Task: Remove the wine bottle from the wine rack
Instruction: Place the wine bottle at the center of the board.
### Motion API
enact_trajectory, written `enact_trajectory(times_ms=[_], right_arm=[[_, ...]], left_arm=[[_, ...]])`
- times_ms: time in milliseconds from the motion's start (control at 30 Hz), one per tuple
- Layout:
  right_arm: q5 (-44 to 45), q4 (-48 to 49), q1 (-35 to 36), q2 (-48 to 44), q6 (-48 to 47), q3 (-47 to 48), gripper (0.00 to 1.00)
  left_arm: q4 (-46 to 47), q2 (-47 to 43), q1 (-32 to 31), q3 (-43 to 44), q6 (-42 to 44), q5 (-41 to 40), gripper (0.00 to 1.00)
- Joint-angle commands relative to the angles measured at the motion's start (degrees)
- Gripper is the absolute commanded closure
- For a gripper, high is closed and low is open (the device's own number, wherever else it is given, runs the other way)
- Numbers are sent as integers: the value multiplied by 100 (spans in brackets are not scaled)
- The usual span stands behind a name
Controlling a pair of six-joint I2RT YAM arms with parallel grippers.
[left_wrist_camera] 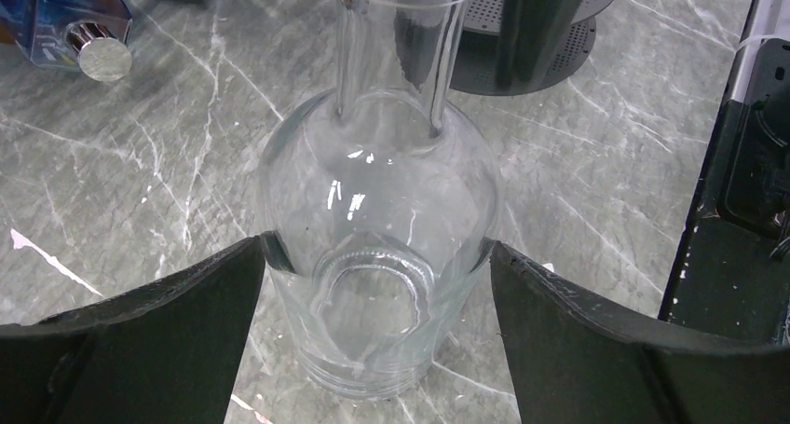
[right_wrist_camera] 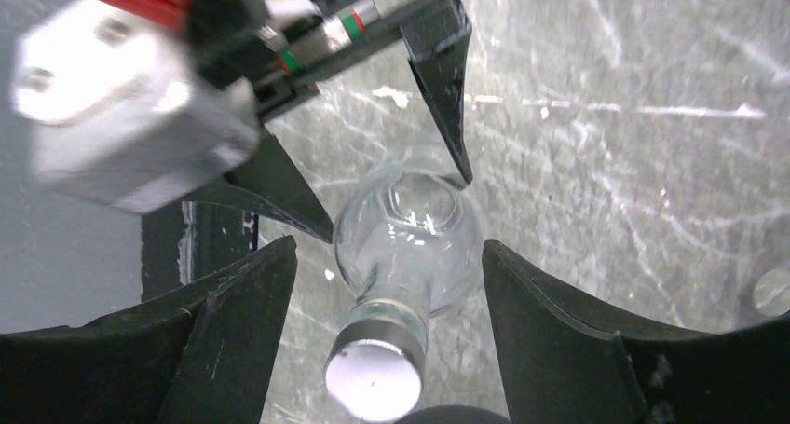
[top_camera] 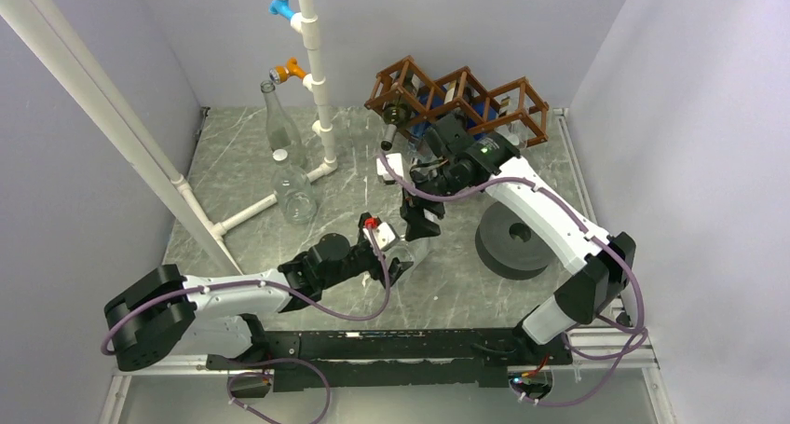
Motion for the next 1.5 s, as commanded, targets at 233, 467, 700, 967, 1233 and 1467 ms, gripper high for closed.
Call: enact_trajectory(times_ms=[233,467,700,967,1233,1467], right_arm=[[-1749,-1031,-688,-56,-638,962,23],[-2278,-439,-1462,-698,-589,-37,21],[-2890,560,-2314,-1431,-253,-1197,17],[-3482,1396,-3200,-2057,-214,-2352,12],[-3640,1729,-3660,-2175,-178,-2731,9],[-3673,1849,-3910,-2216,-191,-2903,8]], left_arm=[[-302,-271,14,-229,-319,-165,6],[-552,-656,14,-254,-435,-175,2],[-1196,-1309,21,32,-471,-156,1],[-2235,-1421,82,998,-724,114,1],[-3292,-1070,101,2126,-1195,69,0],[-3939,-764,102,2768,-1626,-327,1]])
